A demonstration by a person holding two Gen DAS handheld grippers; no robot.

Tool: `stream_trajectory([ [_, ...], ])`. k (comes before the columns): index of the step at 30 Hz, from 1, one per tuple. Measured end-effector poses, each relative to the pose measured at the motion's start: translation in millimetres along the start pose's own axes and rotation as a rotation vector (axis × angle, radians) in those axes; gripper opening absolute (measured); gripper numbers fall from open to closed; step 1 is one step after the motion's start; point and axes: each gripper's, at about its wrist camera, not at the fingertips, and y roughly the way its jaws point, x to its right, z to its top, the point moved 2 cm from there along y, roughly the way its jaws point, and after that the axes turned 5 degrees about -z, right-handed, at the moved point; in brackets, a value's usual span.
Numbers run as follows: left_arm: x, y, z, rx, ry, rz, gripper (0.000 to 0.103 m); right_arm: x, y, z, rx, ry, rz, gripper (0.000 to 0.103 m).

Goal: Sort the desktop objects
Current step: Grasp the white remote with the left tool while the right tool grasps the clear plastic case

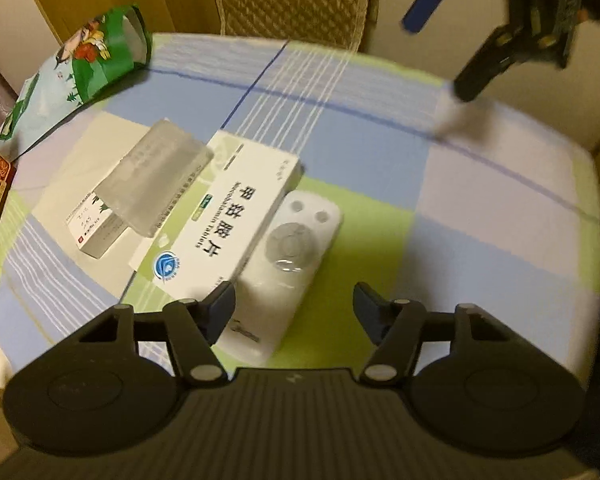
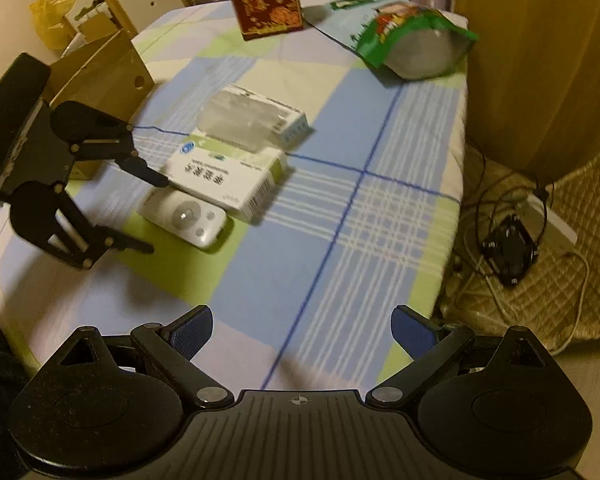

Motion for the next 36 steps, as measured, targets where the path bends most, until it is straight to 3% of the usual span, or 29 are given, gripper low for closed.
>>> stream_trajectory([
  [4,-9.0,9.3,2.2,-0.024,0.005,0.005,0.059,5.9,4.0,-3.7,-0.012,0.021,0.001,0.098],
  [8,-12.9,6.6,3.7,-0.012,-0.019,-0.048,0.042,5.5,9.8,4.2,-0.007,0.012,0.01,0.098],
  [10,-8.9,3.7,1.7,-0.017,-0.012,-0.062,0.038,4.4,12.8,9.5,-0.003,0.004,0.015,0.098],
  [15,-2.4,-12.1,-29.3,-0.062,-0.06,-0.04,0.037,-2.6,19.9,30.7,0.037,-0.039,0.035,0.098],
  [20,-3.4,-33.7,-75.1,-0.094,-0.201,-0.002,0.037,-29.1,33.2,71.8,0.1,-0.199,0.068,0.098],
  [24,-7.7,-41.8,-94.4,-0.076,-0.313,0.013,0.039,-58.5,53.0,115.1,0.132,-0.369,0.111,0.098],
  [29,-3.3,-37.9,-91.2,-0.043,-0.325,0.02,0.062,-83.5,89.2,154.0,0.084,-0.53,0.139,0.098],
  [30,-1.6,-37.4,-90.0,-0.04,-0.321,0.025,0.062,-85.5,96.4,159.3,0.066,-0.549,0.141,0.098],
  [32,-1.4,-39.2,-89.7,-0.029,-0.336,0.027,0.047,-87.5,109.8,166.2,0.023,-0.58,0.141,0.097],
  [34,-5.5,-41.1,-90.5,-0.022,-0.356,0.026,0.037,-86.3,120.2,169.8,-0.026,-0.592,0.151,0.059],
  [36,-8.4,-41.1,-92.1,-0.021,-0.375,0.012,0.037,-86.4,128.0,170.6,-0.061,-0.597,0.152,0.059],
])
